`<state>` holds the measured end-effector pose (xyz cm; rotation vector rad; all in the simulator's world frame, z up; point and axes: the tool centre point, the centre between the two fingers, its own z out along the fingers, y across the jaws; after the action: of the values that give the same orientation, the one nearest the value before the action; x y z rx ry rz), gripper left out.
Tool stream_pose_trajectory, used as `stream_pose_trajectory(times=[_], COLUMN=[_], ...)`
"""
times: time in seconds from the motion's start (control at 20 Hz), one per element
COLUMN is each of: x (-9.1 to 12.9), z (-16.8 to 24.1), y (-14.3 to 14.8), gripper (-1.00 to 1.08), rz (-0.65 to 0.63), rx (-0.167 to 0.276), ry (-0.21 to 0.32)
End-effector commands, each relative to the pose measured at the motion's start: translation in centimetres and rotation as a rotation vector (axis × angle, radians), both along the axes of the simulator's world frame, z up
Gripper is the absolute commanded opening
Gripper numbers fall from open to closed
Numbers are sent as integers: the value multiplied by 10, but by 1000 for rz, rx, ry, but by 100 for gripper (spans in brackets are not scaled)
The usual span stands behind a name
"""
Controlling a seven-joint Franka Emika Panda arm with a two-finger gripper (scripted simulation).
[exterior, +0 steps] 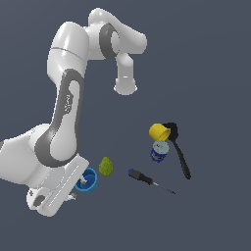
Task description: Pick up a designated object from a clutter of objects.
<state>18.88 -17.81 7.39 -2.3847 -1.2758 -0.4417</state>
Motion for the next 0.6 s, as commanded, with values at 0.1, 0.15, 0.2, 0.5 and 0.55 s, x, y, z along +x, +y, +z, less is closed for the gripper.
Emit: stream_pose_trajectory(times=[0.1, 0.15, 0.2, 0.5, 0.55], x=[0, 0, 0, 0, 0], z=[-6, -6, -6, -6, -6], y=[3, 3, 3, 3, 3], gripper=[-100, -100, -100, -100, -100], rz=[0, 0, 0, 0, 0], rx=[0, 0, 0, 0, 0], ry=[-1, -1, -1, -1, -1])
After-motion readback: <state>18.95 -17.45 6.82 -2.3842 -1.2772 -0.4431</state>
